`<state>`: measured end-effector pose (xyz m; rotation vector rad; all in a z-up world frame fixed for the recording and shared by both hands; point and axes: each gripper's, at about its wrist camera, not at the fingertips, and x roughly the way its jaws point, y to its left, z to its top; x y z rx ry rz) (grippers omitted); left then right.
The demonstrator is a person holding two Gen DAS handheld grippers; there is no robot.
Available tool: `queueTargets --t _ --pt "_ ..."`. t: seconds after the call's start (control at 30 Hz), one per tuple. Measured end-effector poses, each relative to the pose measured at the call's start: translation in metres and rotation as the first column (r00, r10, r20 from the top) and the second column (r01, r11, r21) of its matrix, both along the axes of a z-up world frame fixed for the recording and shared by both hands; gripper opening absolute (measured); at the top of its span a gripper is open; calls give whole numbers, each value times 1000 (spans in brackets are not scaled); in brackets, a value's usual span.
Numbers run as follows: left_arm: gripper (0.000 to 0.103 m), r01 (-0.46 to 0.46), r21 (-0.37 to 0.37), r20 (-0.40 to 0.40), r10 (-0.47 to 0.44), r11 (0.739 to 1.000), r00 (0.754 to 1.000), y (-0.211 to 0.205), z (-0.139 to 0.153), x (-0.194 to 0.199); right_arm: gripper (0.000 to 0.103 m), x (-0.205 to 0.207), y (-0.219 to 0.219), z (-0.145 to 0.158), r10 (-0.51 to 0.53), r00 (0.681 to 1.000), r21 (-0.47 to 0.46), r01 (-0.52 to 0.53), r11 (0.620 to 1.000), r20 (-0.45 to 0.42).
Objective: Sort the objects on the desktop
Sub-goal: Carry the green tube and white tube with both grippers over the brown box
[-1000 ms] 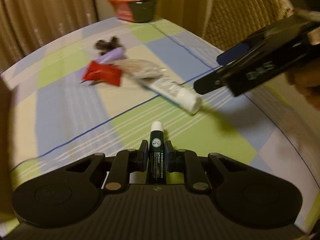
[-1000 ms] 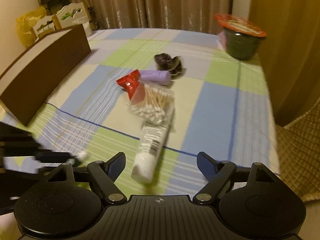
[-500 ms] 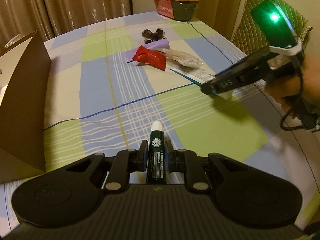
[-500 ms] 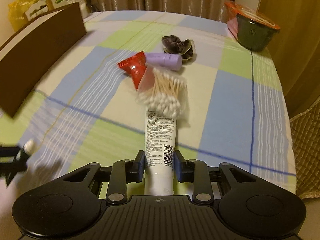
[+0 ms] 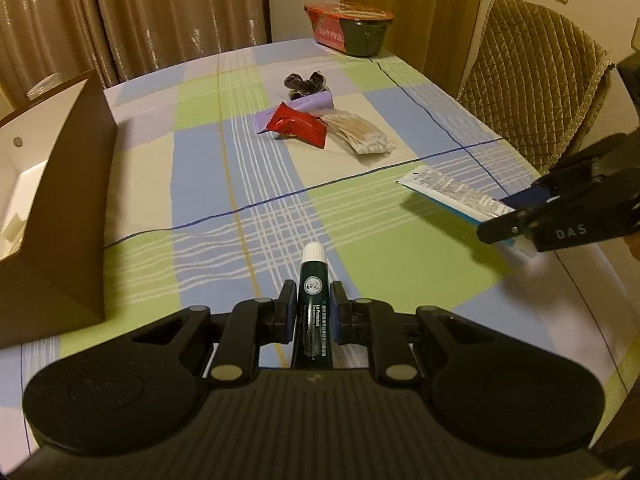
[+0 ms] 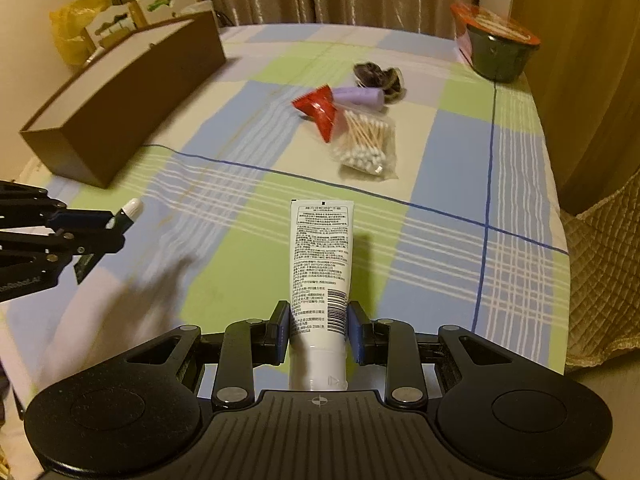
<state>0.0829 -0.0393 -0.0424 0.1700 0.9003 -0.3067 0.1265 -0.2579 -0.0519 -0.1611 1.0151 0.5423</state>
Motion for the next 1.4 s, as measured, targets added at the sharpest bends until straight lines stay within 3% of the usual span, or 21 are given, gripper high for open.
queueTargets --t 0.4,0.87,1.17,1.4 --pt "13 -122 17 59 121 992 991 18 31 -41 29 -14 33 31 140 986 57 -146 988 87" --pt "13 -284 30 142 277 958 950 48 68 -70 29 -10 71 59 282 942 96 -302 948 180" --pt "13 -329 6 174 323 944 930 78 80 -77 29 -10 105 73 314 922 94 -342 935 225" --pt "13 -280 -5 201 275 960 940 136 86 -57 29 -6 163 76 275 928 82 -303 949 253"
